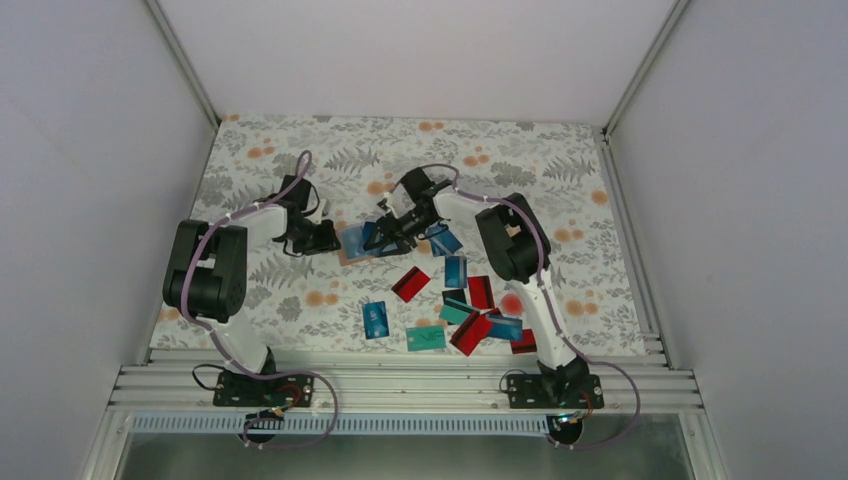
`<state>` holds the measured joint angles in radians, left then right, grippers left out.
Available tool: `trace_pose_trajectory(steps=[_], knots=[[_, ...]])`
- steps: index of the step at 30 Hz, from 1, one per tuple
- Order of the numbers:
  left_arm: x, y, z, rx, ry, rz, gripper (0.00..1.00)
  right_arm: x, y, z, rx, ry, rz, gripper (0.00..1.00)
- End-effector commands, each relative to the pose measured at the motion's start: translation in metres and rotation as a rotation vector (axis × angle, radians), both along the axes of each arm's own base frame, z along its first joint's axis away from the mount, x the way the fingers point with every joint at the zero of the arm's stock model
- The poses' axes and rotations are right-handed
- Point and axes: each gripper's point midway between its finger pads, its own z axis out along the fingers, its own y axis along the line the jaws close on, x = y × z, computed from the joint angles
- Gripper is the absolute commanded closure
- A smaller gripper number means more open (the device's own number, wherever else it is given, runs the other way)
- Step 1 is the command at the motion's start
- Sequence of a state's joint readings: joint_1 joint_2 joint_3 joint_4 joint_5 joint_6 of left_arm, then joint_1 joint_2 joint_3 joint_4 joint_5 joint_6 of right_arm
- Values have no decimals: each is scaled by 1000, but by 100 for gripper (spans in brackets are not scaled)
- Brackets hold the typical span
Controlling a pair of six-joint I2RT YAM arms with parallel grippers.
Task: Put the credit cards into the card holder
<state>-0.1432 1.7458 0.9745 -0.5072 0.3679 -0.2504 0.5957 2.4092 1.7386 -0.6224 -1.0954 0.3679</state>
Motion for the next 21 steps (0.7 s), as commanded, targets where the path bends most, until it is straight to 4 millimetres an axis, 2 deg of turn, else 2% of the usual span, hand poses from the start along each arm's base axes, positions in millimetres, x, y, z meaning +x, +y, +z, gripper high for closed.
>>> trace_pose_trajectory(steps=[1, 7, 18, 21], knots=[[8, 3, 1, 19, -7, 20, 73, 7, -14, -24, -183, -41, -47, 41], [11, 2, -2, 17, 0, 30, 73, 16, -17, -25, -250, -76, -52, 34], [25, -7, -6, 12, 4, 24, 74, 33, -15, -23, -318, -138, -53, 32], [28, -11, -8, 12, 7, 19, 74, 38, -13, -29, -355, -151, -47, 31]])
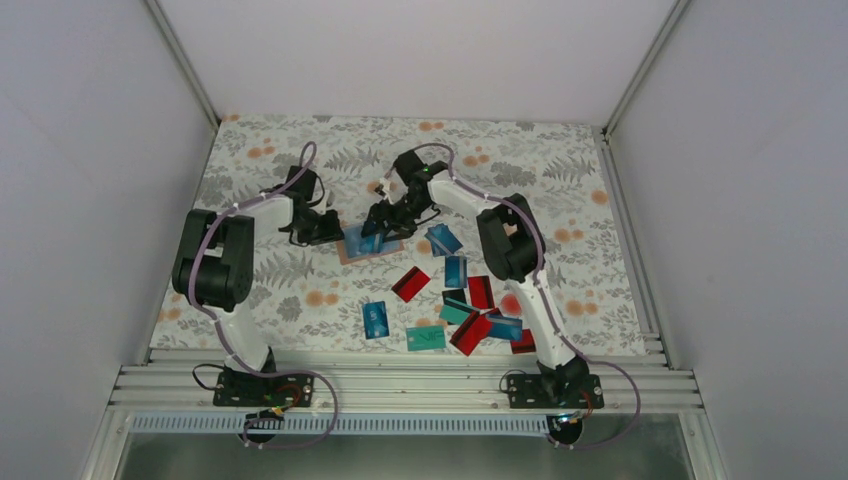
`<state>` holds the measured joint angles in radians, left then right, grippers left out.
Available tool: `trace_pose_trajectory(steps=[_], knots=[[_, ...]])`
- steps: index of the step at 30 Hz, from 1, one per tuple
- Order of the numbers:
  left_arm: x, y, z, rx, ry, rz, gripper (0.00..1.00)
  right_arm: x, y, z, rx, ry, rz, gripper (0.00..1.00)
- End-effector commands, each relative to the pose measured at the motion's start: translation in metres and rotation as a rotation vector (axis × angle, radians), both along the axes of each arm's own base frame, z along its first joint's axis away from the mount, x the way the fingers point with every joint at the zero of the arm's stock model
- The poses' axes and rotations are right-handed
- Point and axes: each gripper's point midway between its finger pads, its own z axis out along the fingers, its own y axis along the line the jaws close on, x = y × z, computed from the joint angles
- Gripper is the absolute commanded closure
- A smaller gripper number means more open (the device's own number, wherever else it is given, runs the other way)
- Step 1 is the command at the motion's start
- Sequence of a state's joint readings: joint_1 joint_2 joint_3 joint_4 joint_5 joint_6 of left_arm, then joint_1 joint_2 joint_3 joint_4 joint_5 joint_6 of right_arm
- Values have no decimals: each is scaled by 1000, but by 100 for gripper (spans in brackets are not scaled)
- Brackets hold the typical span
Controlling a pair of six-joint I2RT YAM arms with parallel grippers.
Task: Put the credit cards into the card holder
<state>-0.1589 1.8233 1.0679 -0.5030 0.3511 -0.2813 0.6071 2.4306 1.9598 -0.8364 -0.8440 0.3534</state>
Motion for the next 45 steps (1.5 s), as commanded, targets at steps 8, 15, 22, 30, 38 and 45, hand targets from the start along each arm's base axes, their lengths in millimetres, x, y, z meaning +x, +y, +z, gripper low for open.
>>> trace_pose_trajectory(steps=[8, 15, 22, 30, 38, 45], knots=[[5, -10, -10, -4, 24, 2, 74, 13, -10, -47, -203, -30, -1, 35], [7, -12, -13, -9, 26, -2, 74, 22, -4, -47, -206, -77, 7, 35], [11, -17, -9, -18, 16, -15, 74, 19, 12, -50, -175, -112, 55, 35], [13, -19, -9, -23, 12, -22, 74, -1, 13, -60, -221, -125, 119, 37], [20, -15, 10, -3, -22, -9, 75, -3, 10, -61, -228, -141, 124, 37], [40, -15, 30, -7, -43, 52, 70, 6, 14, -47, -172, -149, 95, 35]])
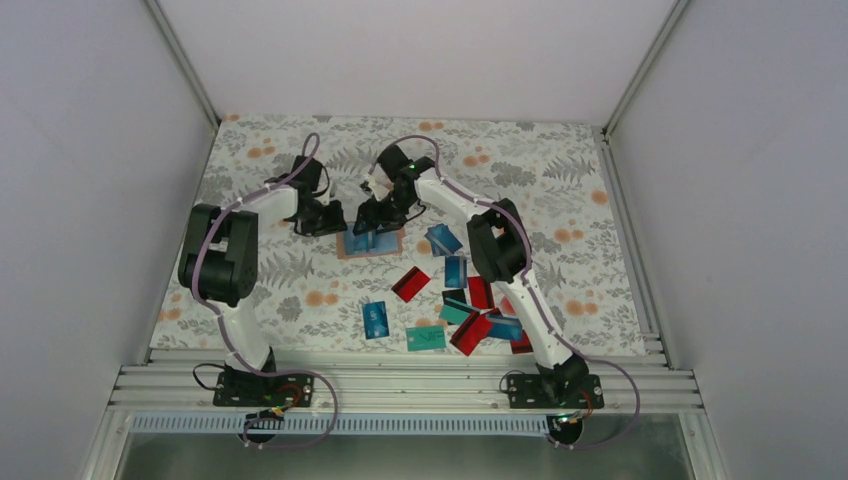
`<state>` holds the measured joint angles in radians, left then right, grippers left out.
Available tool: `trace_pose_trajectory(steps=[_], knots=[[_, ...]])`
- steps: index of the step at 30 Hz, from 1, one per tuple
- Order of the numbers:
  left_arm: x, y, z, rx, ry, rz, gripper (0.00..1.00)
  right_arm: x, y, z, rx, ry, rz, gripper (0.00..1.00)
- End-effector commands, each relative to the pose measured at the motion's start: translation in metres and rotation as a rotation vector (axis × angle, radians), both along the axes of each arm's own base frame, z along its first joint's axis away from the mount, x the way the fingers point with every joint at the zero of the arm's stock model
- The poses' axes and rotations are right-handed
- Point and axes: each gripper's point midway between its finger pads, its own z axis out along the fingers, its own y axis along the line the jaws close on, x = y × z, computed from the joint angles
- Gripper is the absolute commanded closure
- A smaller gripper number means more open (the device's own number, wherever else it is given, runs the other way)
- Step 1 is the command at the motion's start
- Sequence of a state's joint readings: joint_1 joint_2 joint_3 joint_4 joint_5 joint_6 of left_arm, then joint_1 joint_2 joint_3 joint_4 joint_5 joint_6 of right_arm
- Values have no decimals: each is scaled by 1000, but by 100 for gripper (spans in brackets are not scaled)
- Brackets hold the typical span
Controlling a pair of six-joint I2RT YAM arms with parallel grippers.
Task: Put the credit cards into the card holder
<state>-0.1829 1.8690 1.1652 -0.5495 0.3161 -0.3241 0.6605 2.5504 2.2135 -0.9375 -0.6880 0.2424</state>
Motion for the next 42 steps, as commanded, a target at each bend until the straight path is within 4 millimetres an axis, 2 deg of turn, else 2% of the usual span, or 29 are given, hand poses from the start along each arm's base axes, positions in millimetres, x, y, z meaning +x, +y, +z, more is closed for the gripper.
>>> trace_pose_trajectory(steps=[1, 7, 12, 16, 24, 34, 37, 42], knots=[[28, -9, 24, -28, -44, 34, 70, -13, -11, -38, -95, 38, -2, 35], [57, -14, 19, -16, -27, 45, 70, -18, -12, -43, -80, 52, 1, 35], [59, -25, 4, 36, 14, -33, 70, -18, -12, -45, -81, 50, 4, 35], [54, -36, -1, 99, 30, -100, 70, -17, -13, -42, -78, 40, 5, 35], [30, -39, 0, 190, 52, -156, 71, -8, -14, -34, -65, 24, -18, 33], [14, -55, 12, 91, 25, -235, 71, 3, -18, -22, 4, 59, -80, 29], [10, -57, 11, 80, 30, -254, 71, 4, -16, -15, 41, 68, -87, 26], [7, -55, 22, 72, 5, -229, 72, 9, -16, -10, 80, 86, -101, 22]])
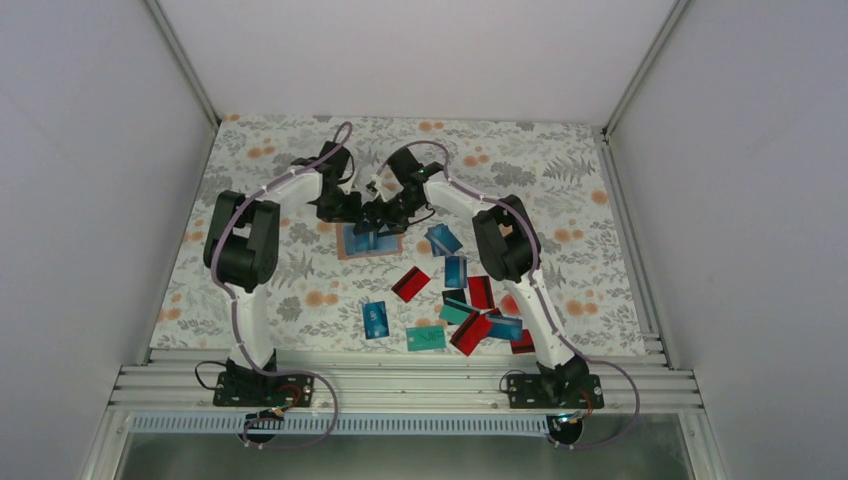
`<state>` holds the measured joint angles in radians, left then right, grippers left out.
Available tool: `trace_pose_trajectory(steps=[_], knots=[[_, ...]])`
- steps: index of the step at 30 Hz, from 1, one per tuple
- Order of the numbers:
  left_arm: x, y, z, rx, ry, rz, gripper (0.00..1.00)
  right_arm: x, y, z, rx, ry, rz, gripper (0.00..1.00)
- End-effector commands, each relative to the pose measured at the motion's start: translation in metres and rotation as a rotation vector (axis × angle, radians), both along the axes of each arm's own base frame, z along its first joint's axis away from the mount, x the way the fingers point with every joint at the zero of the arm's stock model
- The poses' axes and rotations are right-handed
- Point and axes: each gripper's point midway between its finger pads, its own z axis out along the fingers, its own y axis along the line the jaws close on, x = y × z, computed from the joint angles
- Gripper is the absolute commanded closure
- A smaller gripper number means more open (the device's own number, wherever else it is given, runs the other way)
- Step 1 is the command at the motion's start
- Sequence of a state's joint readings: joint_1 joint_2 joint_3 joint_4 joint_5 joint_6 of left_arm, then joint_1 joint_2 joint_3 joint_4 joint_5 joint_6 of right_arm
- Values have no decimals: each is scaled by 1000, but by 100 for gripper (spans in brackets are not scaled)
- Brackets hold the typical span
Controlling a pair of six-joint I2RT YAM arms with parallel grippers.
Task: Put the credit cards into the card holder
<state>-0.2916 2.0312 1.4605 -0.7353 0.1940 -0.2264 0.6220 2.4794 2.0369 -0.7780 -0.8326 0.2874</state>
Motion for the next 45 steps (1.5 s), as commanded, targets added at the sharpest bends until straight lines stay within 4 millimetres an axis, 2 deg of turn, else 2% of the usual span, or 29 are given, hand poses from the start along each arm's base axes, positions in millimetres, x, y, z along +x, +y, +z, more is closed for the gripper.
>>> trace_pose_trajectory(steps=[1, 8, 10, 12, 16, 21, 23, 29, 36, 45], knots=[[-23, -21, 16, -74, 20, -56, 73, 12, -10, -18, -50, 22, -77, 21], [-6, -10, 21, -57, 3, 58, 73, 12, -11, -23, -53, 33, -79, 21], [-4, 0, 20, -20, 21, 102, 73, 11, -11, -24, -49, 37, -77, 20], [-10, 13, 21, 23, 26, 155, 73, 11, -10, -24, -48, 37, -73, 20], [-35, 38, 20, 69, 39, 242, 73, 12, -11, -26, -61, 36, -69, 20], [-58, 66, 7, 135, 66, 322, 77, 16, -13, -29, -101, 15, -78, 21], [-61, 70, 0, 134, 81, 335, 77, 16, -12, -32, -116, 13, -80, 21], [-58, 68, -17, 134, 106, 316, 78, 16, -10, -47, -170, 14, -84, 22], [-44, 57, -28, 75, 120, 295, 79, 21, -13, -53, -239, -22, -108, 22], [-36, 38, -34, -37, 134, 249, 79, 8, 1, -62, -260, -30, -63, 22]])
